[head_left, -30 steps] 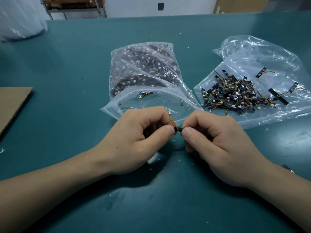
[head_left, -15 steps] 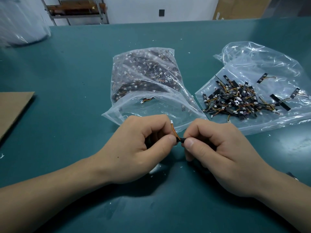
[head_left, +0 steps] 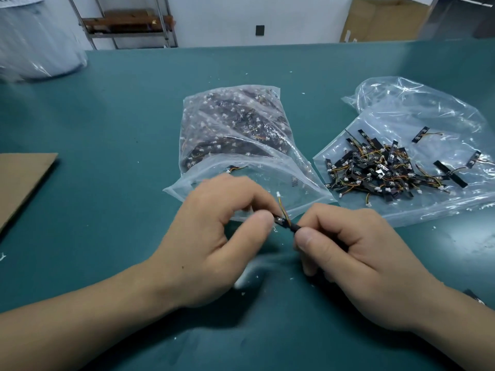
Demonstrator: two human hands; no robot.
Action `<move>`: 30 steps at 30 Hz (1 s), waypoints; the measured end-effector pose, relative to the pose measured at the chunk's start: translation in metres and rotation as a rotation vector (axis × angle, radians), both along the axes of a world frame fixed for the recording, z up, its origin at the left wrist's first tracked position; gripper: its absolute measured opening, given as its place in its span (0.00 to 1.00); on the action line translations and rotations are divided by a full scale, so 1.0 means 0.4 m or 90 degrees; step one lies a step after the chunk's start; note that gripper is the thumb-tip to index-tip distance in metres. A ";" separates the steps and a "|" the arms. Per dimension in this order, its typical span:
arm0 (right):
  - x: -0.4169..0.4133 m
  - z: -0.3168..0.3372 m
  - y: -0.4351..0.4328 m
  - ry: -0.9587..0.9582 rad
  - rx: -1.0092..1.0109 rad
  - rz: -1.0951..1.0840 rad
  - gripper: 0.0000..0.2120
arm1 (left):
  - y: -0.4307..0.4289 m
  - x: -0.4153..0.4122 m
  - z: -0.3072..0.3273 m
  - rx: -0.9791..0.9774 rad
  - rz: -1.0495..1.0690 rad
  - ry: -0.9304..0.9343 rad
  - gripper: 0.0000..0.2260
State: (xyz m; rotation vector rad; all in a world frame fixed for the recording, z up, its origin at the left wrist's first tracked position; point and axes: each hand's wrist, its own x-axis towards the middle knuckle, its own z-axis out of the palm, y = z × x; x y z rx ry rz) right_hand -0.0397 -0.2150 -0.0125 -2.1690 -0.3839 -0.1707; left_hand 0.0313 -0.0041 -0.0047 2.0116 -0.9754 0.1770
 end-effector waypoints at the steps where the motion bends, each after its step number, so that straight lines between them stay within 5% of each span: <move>1: 0.000 0.000 0.002 0.002 0.044 -0.012 0.13 | 0.000 0.006 0.000 0.031 0.040 -0.005 0.11; 5: 0.016 0.006 -0.009 0.009 0.406 -0.163 0.09 | -0.014 0.021 -0.013 0.397 0.199 0.074 0.31; 7: 0.017 0.000 -0.012 0.045 0.429 -0.183 0.12 | -0.017 0.024 -0.027 0.449 0.219 0.085 0.34; 13: -0.007 -0.012 0.004 -0.043 -0.003 0.011 0.04 | -0.013 0.018 -0.030 0.451 0.232 0.026 0.36; 17: -0.007 -0.001 0.006 -0.080 -0.096 0.038 0.05 | -0.010 0.011 -0.036 0.405 0.223 -0.053 0.32; 23: 0.004 -0.013 0.002 0.014 0.162 -0.117 0.07 | -0.008 0.019 -0.030 0.128 0.117 -0.151 0.05; 25: 0.011 -0.011 0.001 0.058 0.232 -0.148 0.12 | -0.009 0.017 -0.030 0.047 0.092 -0.136 0.05; 30: 0.003 -0.006 0.016 0.070 0.142 -0.123 0.12 | -0.009 0.002 -0.029 -0.038 0.069 -0.130 0.06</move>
